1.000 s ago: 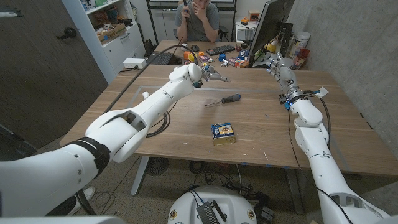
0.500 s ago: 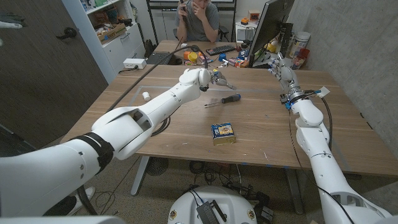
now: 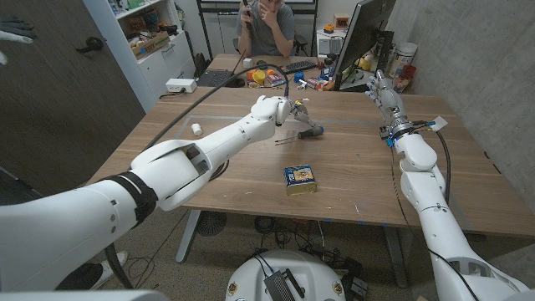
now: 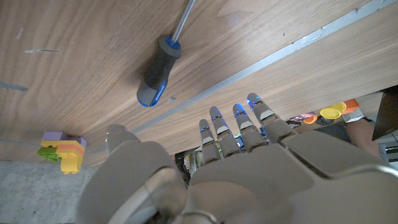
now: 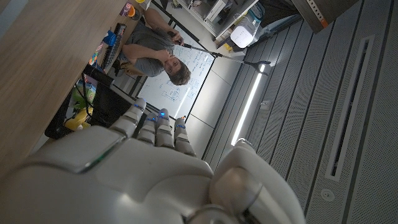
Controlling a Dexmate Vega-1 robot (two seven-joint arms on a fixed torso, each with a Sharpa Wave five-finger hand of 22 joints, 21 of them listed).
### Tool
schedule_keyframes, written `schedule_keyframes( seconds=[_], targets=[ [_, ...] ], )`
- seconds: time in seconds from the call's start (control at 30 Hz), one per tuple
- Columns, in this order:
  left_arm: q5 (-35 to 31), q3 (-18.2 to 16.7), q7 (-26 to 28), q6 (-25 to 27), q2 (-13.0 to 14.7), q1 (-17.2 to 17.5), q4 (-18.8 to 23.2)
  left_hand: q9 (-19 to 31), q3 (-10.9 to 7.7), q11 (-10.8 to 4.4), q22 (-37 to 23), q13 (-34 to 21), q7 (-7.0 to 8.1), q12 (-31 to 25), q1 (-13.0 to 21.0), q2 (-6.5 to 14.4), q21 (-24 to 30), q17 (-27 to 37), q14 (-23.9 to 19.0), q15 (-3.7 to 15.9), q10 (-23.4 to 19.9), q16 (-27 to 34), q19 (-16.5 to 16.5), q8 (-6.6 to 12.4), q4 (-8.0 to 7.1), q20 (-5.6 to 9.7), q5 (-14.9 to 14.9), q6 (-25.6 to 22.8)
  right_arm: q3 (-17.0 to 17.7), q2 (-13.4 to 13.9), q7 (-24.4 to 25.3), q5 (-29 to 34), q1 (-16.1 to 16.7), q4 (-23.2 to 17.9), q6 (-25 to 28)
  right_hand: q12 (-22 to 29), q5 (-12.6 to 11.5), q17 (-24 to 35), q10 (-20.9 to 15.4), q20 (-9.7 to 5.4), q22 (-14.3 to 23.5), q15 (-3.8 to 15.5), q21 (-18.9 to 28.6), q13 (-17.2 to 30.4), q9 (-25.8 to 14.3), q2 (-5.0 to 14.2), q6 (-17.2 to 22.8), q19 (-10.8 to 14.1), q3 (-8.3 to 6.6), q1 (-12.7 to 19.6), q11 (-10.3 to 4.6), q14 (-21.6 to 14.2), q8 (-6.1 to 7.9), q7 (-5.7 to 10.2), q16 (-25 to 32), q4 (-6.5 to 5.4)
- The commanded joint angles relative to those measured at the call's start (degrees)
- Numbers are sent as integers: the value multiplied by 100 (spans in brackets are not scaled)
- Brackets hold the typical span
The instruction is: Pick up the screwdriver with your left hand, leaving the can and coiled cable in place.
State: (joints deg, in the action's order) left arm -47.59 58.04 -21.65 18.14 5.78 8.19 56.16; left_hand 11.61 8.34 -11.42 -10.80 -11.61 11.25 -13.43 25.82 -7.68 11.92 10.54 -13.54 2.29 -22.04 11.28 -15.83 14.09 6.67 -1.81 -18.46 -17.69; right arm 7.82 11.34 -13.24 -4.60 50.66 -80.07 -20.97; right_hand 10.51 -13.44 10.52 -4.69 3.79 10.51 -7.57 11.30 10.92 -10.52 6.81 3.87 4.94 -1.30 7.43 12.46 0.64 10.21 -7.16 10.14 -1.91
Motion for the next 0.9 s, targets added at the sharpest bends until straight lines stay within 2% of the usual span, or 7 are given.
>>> schedule_keyframes(
  seconds=[0.03,0.17,0.47,0.9],
  targets=[
    [-185,303,65,-38,-88,-146,-198,28,60,-16,-8,-18,52,-52,58,-37,18,30,-74,529,-110,39,-19,44,12,60,-50,-126,52,12,24,-32,-36,53,-39,-29,29,10,212,8,9,-126,3,7,-21,63,-115,-23,-53,17,16,74,9,-446,2,-10],
    [-227,390,17,-58,-148,-207,-351,29,70,-23,-7,-19,34,-46,69,-43,17,30,-74,525,-105,38,-19,40,17,58,-56,-124,73,17,31,-45,-40,54,-27,-36,37,9,322,27,9,-193,2,5,-22,58,-145,-39,-55,8,18,111,13,-468,6,-16],
    [-377,573,-4,-54,-229,-307,-617,31,100,-61,-6,-23,35,-54,124,-59,20,29,-98,554,-156,42,-31,26,43,78,-77,-119,108,35,18,-78,-68,95,-39,32,43,8,300,43,8,-216,4,11,-23,48,59,-61,-59,-9,20,96,103,-423,38,-25],
    [-442,700,209,-245,-667,-526,-1441,34,108,-78,-3,-30,71,-86,316,-41,23,26,-126,576,-296,42,-54,22,116,96,-123,-152,156,22,-5,-162,-106,199,-70,62,49,6,277,80,7,-254,-5,10,-20,28,129,-103,-53,-28,20,124,117,-386,36,-32]
  ],
)
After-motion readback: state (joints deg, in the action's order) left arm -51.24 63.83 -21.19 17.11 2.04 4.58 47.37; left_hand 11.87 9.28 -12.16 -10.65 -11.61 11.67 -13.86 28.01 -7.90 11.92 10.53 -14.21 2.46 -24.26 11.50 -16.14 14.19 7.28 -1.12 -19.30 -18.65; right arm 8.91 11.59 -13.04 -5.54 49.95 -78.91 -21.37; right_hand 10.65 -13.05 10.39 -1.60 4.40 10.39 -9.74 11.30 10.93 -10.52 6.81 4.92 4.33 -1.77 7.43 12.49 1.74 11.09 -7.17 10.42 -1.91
